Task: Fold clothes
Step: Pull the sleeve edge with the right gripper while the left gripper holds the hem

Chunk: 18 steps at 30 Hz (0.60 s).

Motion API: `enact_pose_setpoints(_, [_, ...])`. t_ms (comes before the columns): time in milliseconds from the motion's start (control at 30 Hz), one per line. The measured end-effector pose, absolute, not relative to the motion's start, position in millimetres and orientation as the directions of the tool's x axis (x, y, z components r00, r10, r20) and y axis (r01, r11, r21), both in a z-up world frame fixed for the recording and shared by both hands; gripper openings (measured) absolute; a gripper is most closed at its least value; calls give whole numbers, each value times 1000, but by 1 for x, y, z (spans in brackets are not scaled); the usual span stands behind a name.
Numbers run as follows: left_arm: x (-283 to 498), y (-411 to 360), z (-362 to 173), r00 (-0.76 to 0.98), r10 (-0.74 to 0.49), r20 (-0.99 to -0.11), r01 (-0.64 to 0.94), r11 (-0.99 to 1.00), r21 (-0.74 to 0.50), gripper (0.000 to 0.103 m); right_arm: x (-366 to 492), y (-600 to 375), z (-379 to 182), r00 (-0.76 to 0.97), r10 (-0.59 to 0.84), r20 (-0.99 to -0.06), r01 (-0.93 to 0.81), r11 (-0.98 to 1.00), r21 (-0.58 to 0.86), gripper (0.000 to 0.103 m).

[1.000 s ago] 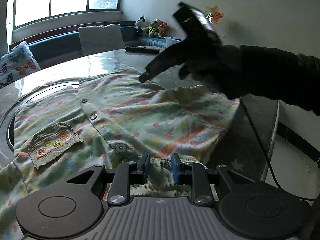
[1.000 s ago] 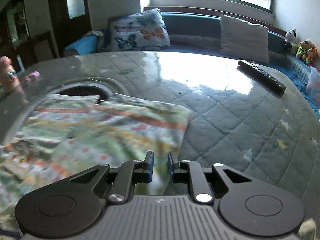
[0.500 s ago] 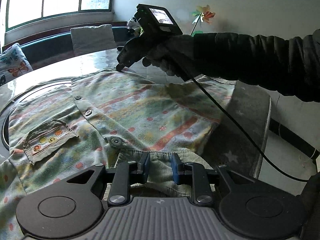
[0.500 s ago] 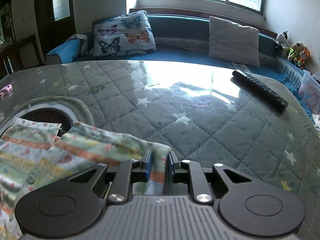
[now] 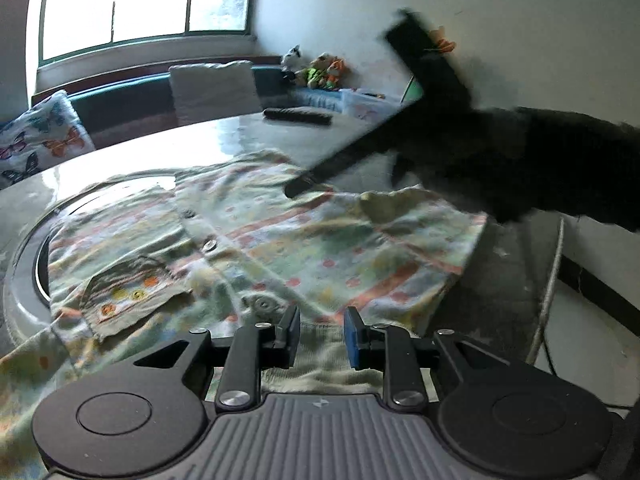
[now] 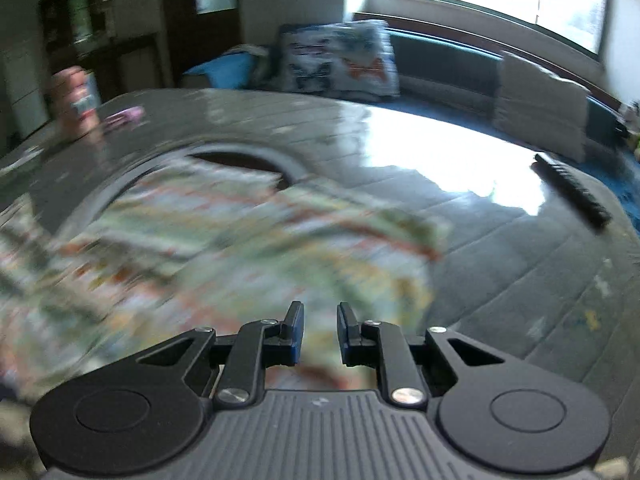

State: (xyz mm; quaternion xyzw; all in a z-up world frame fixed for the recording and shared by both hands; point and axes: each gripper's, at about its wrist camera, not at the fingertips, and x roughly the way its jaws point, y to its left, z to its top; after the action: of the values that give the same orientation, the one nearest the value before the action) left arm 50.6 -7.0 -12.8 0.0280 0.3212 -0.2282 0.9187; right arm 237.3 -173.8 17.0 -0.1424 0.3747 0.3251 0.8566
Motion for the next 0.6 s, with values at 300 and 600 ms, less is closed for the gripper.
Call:
enact_pose_setpoints(300, [42, -6, -23, 690, -366, -624, 414, 907, -74, 26, 136, -177, 13, 436, 518, -736, -763, 647, 3, 22])
enact_pose_setpoints(600, [33, -13, -25, 699, -352, -622, 417, 908, -45, 27, 82, -214, 10, 491, 504, -711, -716, 698, -1, 22])
